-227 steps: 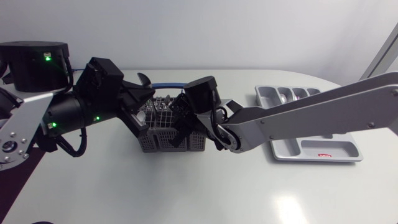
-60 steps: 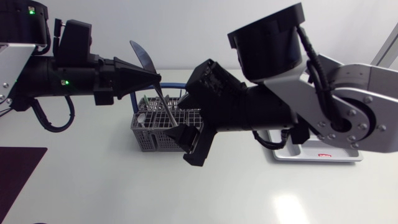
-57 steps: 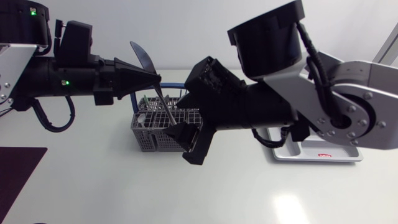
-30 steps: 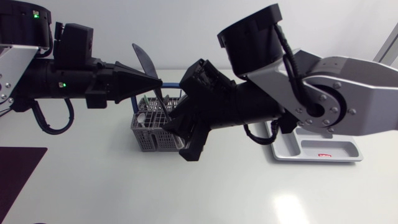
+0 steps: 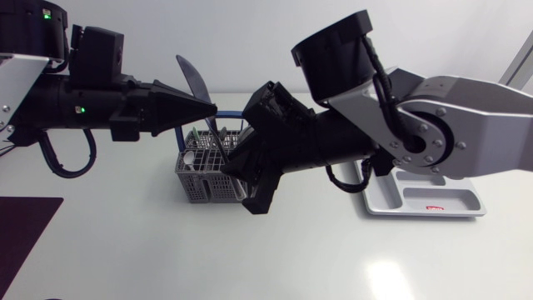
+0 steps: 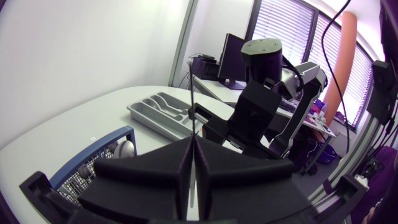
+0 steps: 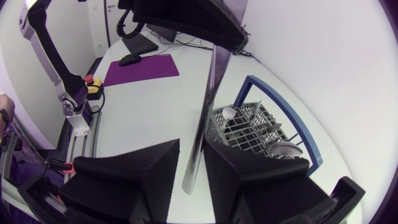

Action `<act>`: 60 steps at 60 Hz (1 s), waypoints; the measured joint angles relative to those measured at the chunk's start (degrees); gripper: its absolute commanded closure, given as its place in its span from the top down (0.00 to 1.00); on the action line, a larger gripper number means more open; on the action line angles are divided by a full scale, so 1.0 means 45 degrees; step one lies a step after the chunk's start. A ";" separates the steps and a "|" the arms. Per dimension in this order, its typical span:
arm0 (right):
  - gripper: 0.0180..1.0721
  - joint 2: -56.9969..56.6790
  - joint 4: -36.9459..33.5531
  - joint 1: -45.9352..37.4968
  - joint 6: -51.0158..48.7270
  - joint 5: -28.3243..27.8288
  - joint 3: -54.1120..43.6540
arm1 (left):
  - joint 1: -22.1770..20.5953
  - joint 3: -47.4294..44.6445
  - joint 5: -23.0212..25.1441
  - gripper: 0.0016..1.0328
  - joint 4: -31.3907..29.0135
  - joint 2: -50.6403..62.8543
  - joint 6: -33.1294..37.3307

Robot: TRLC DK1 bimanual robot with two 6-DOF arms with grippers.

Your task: Unload the cutlery basket into the drawer organizer.

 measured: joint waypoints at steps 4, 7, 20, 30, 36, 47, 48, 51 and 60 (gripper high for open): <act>0.25 0.0010 0.0000 -0.0005 0.0000 -0.0126 0.0000 | 0.0000 0.0044 0.0015 0.04 -0.0015 0.0000 0.0000; 0.22 0.0039 0.0000 -0.0015 0.0000 -0.0248 0.0000 | -0.0005 0.0049 0.0049 0.04 -0.0053 0.0000 0.0000; 0.12 0.0185 -0.0005 -0.0063 0.0049 -0.0607 0.0000 | -0.0015 0.0058 0.0092 0.04 -0.0199 0.0000 -0.0005; 0.11 0.0214 0.0000 -0.0107 0.0049 -0.0767 0.0000 | -0.0015 0.0063 0.0087 0.04 -0.0189 0.0005 -0.0005; 0.11 0.0214 0.0000 -0.0107 0.0049 -0.0874 -0.0005 | -0.0034 0.0097 0.0083 0.04 -0.0189 0.0005 -0.0005; 0.41 0.0214 0.0044 -0.0437 0.0058 -0.1151 -0.0015 | -0.0107 0.0107 0.0083 0.04 -0.0189 0.0005 -0.0005; 0.49 0.0214 0.0053 -0.0476 0.0078 -0.1156 -0.0015 | -0.0107 0.0107 0.0087 0.04 -0.0189 0.0005 -0.0005; 0.62 0.0214 0.0063 -0.0631 0.0092 -0.1219 -0.0015 | -0.0107 0.0107 0.0087 0.04 -0.0194 0.0005 -0.0005; 0.68 0.0214 0.0092 -0.0894 0.0102 -0.1613 -0.0073 | -0.0107 0.0107 0.0087 0.04 -0.0189 0.0005 -0.0005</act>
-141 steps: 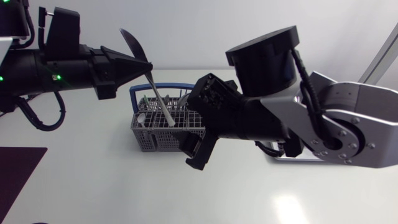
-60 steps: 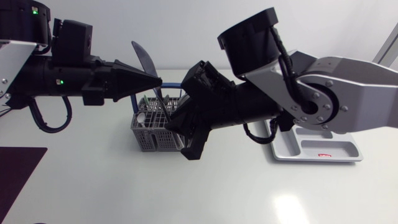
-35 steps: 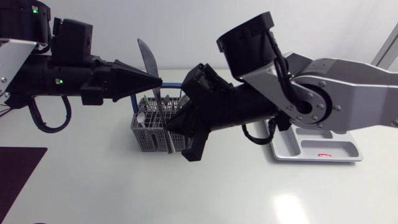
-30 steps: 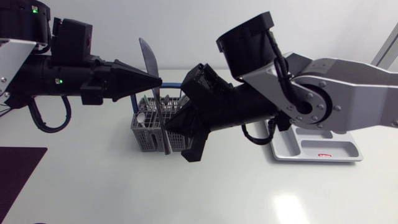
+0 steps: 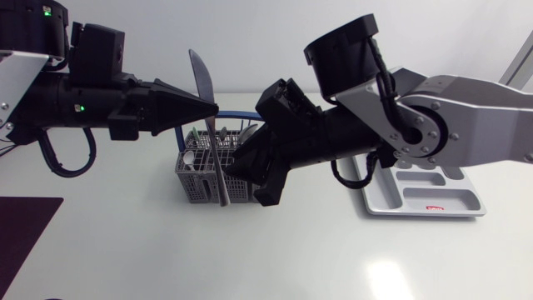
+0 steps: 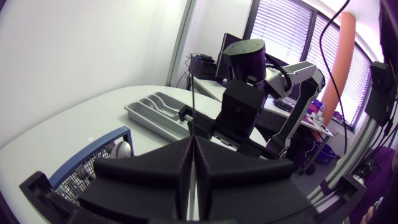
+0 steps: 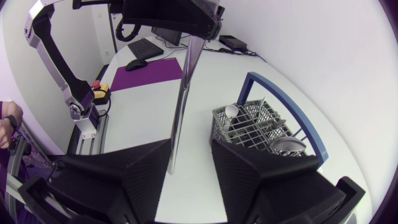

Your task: Unload the cutlery basket into the drawer organizer.

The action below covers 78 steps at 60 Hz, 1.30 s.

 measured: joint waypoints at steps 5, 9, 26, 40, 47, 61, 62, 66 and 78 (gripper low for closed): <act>0.68 0.0000 -0.0005 0.0000 0.0024 -0.0272 -0.0019 | -0.0005 0.0024 0.0000 0.04 0.0000 0.0000 0.0000; 0.68 0.0000 -0.0005 0.0005 0.0039 -0.0306 -0.0024 | -0.0058 0.0024 -0.0005 0.04 0.0000 0.0000 0.0000; 0.54 0.0049 -0.0005 0.0330 0.0141 -0.0335 -0.0024 | -0.0087 0.0092 0.0000 0.04 0.0000 0.0000 0.0000; 0.41 0.0233 0.0000 0.0738 0.0287 -0.0335 -0.0024 | -0.0136 0.0117 0.0000 0.04 0.0000 0.0083 0.0000; 0.29 0.0335 0.0000 0.0733 0.0287 -0.0330 -0.0024 | -0.0146 0.0117 0.0000 0.04 0.0000 0.0083 0.0000; 0.16 0.0442 0.0000 0.0733 0.0287 -0.0287 -0.0024 | -0.0146 0.0117 0.0063 0.04 -0.0010 0.0087 -0.0010; 0.15 0.0442 0.0005 0.0733 0.0287 -0.0287 -0.0024 | -0.0146 0.0117 0.0073 0.04 -0.0010 0.0087 -0.0019; 0.14 0.0442 0.0005 0.0733 0.0287 -0.0287 -0.0024 | -0.0146 0.0117 0.0117 0.04 -0.0010 0.0087 -0.0044; 0.11 0.0525 0.0005 0.0733 0.0491 -0.0287 -0.0024 | -0.0253 0.0117 0.0243 0.14 -0.0034 0.0083 -0.0029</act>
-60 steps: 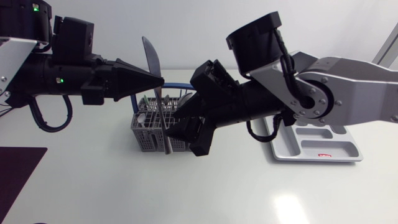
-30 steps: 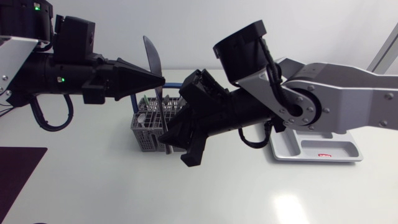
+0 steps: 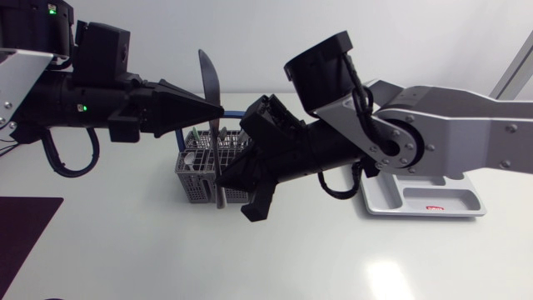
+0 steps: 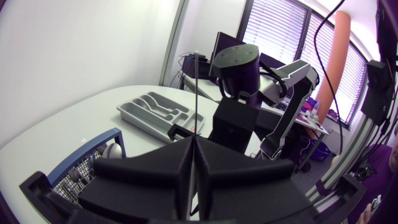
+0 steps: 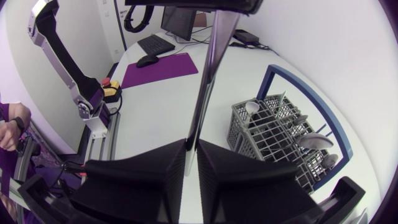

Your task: Unload the cutlery basket into the drawer organizer.

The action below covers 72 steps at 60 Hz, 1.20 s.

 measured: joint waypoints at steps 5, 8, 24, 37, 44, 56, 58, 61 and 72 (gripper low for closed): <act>0.10 0.0044 0.0010 -0.0005 0.0078 0.0005 0.0000 | 0.0005 0.0000 0.0010 0.45 0.0029 0.0000 -0.0024; 0.10 0.0078 -0.0015 -0.0005 0.0078 0.0005 -0.0005 | 0.0005 0.0000 0.0005 0.54 0.0136 0.0000 -0.0034; 0.10 0.0131 -0.0015 0.0000 0.0068 -0.0044 -0.0194 | 0.0063 0.0029 -0.0053 0.67 0.0476 0.0000 -0.0350; 0.10 0.0131 -0.0015 -0.0311 0.0068 -0.0039 -0.0296 | 0.0214 0.0097 -0.0053 0.73 0.0607 -0.0005 -0.0583; 0.10 0.0131 -0.0019 -0.0709 0.0068 0.0005 -0.0544 | 0.0447 0.0141 -0.0053 0.75 0.0607 -0.0015 -0.0588; 0.10 0.0112 -0.0199 -0.1316 0.0063 0.0253 -0.0801 | 0.1005 0.0238 -0.0058 0.77 0.0850 -0.0379 -0.0777; 0.10 0.0087 -0.0253 -0.1486 0.0068 0.0321 -0.0840 | 0.1137 0.0248 -0.0053 0.78 0.0952 -0.0491 -0.0850; 0.10 -0.0019 -0.0384 -0.1812 0.0063 0.0389 -0.0908 | 0.1297 0.0272 -0.0063 0.78 0.0971 -0.0646 -0.0918; 0.10 -0.0903 -0.1326 -0.3706 -0.0223 0.0651 -0.1030 | 0.1690 0.0311 -0.0646 0.78 0.1039 -0.1049 -0.0918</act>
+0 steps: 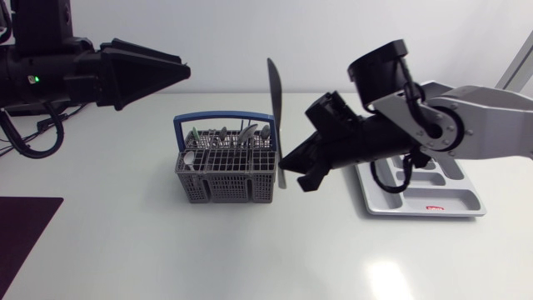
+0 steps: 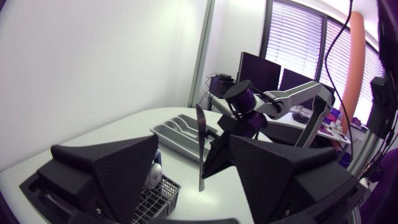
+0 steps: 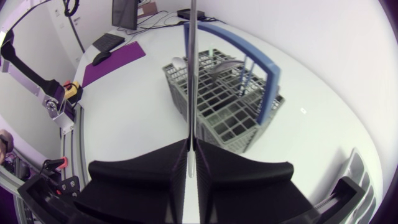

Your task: Unload the cutlery basket into the drawer organizer.

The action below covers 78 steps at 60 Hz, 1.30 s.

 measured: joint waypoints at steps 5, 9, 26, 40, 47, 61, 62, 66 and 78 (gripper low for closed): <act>0.10 -0.0369 -0.0423 -0.1069 -0.0238 0.0034 0.0000 | 0.0005 0.0000 -0.0432 0.78 -0.0010 -0.0053 0.0112; 0.10 -0.0544 -0.0675 -0.1923 -0.0476 0.0034 0.0000 | 0.0000 0.0000 -0.0743 0.78 -0.0112 -0.0063 0.0350; 0.10 -0.0636 -0.1413 -0.5746 -0.1846 0.0073 0.0000 | -0.0180 -0.0384 -0.2055 0.78 -0.0748 -0.0238 0.1831; 0.10 0.0005 -0.1647 -0.8932 -0.2885 0.0024 0.0287 | -0.0364 -0.1005 -0.2992 0.78 -0.1122 -0.0432 0.3011; 0.10 0.0665 -0.1749 -1.0010 -0.3133 0.0024 0.0729 | -0.0442 -0.1035 -0.3104 0.78 -0.1137 -0.0500 0.3118; 0.10 0.1831 -0.1880 -1.1468 -0.3351 0.0180 0.1846 | -0.0622 -0.1248 -0.3487 0.78 -0.1195 -0.0777 0.3507; 0.10 0.1914 -0.1894 -1.1560 -0.3351 0.0194 0.1938 | -0.0631 -0.1268 -0.3531 0.78 -0.1200 -0.0797 0.3585; 0.10 0.2302 -0.1938 -1.1934 -0.3356 0.0335 0.2322 | -0.0685 -0.1379 -0.3667 0.78 -0.1214 -0.0903 0.3730; 0.10 0.3322 -0.2011 -1.2677 -0.3395 0.0767 0.3225 | -0.0835 -0.1715 -0.3798 0.78 -0.1253 -0.1127 0.4041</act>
